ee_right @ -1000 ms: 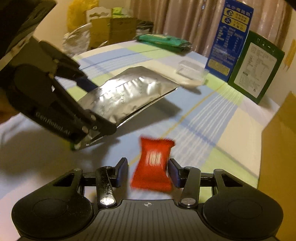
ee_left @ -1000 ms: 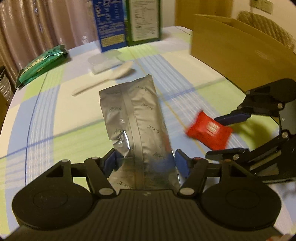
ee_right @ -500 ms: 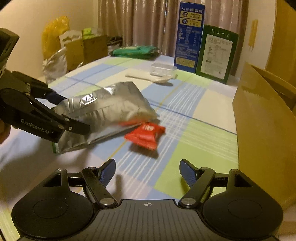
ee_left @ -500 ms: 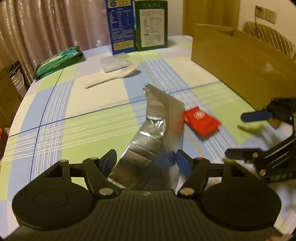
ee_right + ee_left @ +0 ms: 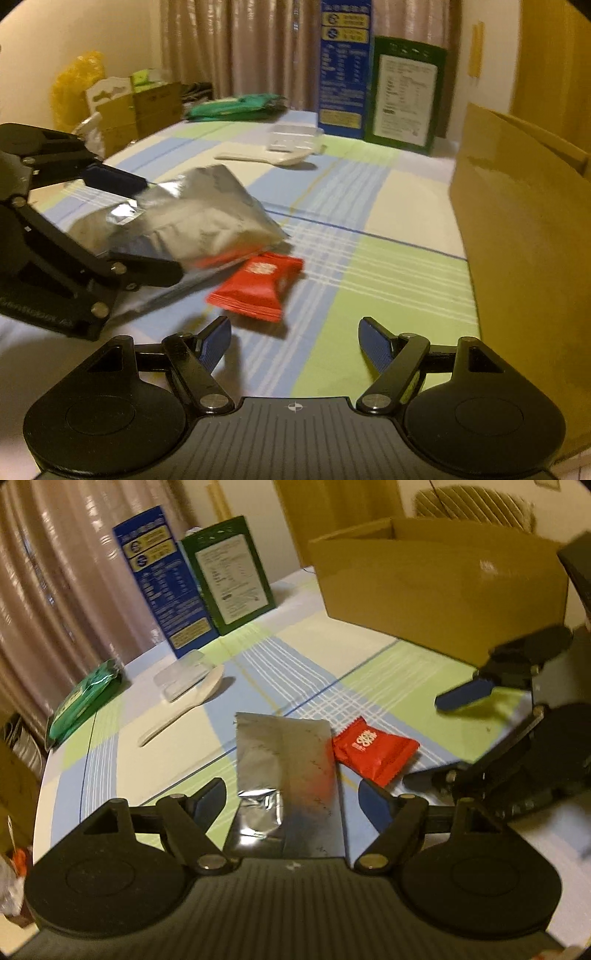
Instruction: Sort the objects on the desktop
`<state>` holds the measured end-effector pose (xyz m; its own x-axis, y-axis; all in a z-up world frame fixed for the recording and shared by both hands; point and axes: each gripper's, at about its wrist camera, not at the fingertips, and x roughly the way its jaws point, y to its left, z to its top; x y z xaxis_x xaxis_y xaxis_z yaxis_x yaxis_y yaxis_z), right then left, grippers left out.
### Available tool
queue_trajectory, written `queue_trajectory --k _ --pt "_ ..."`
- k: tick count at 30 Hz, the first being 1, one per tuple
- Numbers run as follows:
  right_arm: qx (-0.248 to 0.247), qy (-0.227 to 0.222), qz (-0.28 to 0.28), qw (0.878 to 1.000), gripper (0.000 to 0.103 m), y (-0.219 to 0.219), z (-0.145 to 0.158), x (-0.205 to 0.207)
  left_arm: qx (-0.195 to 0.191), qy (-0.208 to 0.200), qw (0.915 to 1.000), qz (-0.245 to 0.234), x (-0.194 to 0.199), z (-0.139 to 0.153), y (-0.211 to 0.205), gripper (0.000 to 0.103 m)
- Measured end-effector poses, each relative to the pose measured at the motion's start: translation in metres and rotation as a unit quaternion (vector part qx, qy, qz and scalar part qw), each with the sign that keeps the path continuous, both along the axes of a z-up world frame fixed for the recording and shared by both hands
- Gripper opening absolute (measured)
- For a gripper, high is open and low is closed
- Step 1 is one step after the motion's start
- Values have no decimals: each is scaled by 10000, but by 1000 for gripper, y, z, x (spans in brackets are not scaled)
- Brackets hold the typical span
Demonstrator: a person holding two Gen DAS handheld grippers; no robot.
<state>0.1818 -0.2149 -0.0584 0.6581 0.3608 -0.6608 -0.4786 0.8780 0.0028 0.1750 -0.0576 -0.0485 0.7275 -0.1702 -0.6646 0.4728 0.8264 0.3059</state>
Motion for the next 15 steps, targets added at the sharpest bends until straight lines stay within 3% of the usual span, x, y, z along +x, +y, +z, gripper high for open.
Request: queue_trajectory --k 5,9,15 --pt "59 48 -470 9989 73 -15 0 6 897 -95 9959 -6 1 -15 -6 78" --pt "288 80 -403 9987 73 -17 4 4 694 106 9967 406 11 -11 10 77" --pt "312 -36 87 9995 73 2 6 1 431 282 9973 528 17 -7 18 72"
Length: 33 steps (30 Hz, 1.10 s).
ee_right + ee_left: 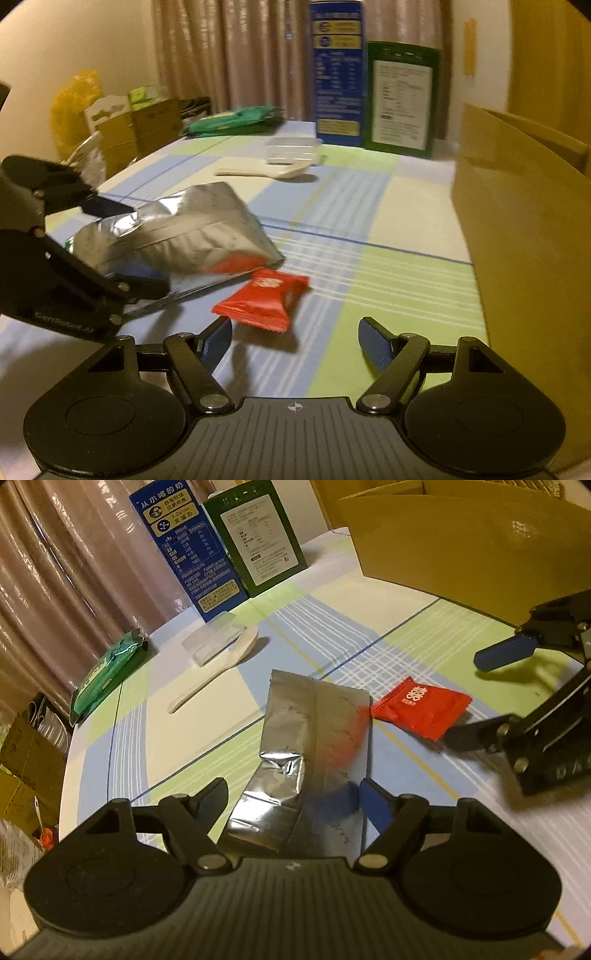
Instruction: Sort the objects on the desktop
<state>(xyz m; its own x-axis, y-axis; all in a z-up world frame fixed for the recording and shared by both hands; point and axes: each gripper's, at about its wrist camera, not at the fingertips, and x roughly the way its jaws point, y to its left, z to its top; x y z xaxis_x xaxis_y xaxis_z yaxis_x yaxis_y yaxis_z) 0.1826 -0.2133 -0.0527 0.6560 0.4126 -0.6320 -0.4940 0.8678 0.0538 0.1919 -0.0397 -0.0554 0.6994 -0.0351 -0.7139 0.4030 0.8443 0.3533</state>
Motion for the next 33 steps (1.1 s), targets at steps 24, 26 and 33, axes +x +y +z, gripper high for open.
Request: queue_trajectory --k 24,26,33 --pt "176 369 11 9992 70 26 -7 30 -1604 709 9836 416 1 18 34 44" --pt "117 351 2 9993 66 28 -8 32 -1635 746 9829 409 3 17 32 49" --pt "-217 229 66 9995 45 32 -9 31 -1952 1239 9716 509 34 12 42 50"
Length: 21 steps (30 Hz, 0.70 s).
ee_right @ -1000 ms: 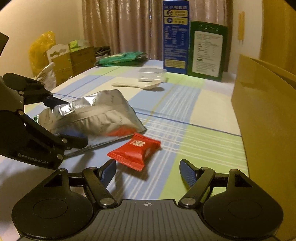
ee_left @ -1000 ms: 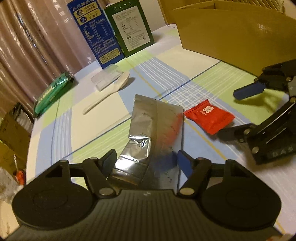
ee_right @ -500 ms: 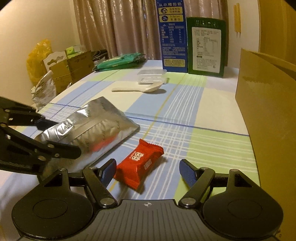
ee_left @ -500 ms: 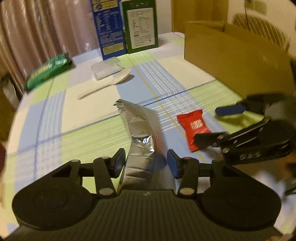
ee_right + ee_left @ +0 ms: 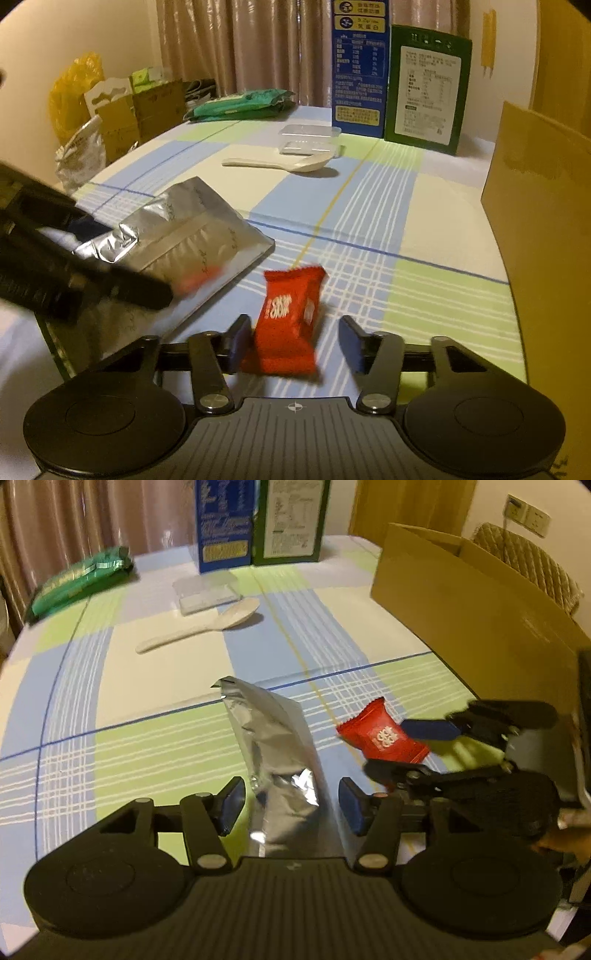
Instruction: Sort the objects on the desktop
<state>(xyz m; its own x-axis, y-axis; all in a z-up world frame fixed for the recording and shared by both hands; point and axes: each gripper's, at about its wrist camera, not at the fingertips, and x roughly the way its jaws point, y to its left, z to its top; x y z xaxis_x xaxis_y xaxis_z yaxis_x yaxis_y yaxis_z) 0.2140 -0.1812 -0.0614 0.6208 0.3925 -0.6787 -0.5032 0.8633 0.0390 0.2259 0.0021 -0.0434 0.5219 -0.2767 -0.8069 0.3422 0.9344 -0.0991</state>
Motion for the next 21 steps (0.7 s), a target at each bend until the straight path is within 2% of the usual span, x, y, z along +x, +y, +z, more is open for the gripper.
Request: queue_trajectory --k 5,12,21 --pt "-72 -8 -50 10000 41 -6 -1 -2 -312 469 9984 60 24 -12 13 52" --pt "-7 -54 -117 9999 42 -9 -1 -2 -61 603 9981 -141 25 -20 3 52" --pt "-239 -229 19 9995 51 3 -2 2 61 737 9970 -230 36 -20 -1 52"
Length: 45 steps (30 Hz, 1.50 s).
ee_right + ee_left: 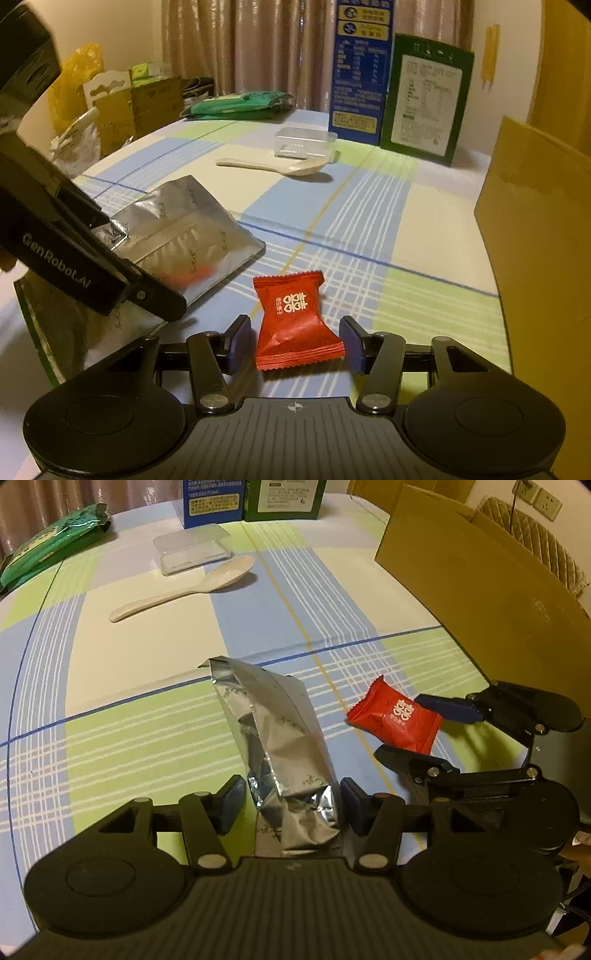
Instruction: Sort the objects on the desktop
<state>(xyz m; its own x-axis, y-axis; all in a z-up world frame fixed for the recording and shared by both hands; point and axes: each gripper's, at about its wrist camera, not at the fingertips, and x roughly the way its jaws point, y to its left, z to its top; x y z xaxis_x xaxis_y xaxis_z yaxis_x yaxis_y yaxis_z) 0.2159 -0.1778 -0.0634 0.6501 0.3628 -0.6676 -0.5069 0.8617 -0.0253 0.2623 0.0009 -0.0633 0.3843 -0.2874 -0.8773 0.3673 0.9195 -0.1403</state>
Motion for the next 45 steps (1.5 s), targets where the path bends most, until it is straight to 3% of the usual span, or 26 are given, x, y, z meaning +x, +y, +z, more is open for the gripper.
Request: queue_trajectory --k 9,13,17,19,23,45 --pt "-152 -49 170 9997 50 8 -1 6 135 -32 9998 -128 2 -2 -5 52" --pt "-84 -7 132 9999 33 8 -1 5 363 -126 9990 -208 -2 -3 -14 51" --pt "-60 16 17 10000 27 9 0 2 557 -192 9980 -243 -5 -4 -20 47" --pt "37 77 -102 9999 26 5 1 0 499 -162 9984 -220 -6 -3 -18 39" --pt "221 223 -318 9990 26 -7 5 -7 459 -124 9987 -172 -10 0 -15 37" --pt "706 332 -1048 9914 26 -61 44 -100 160 -385 9989 -209 -95 36 -38 36"
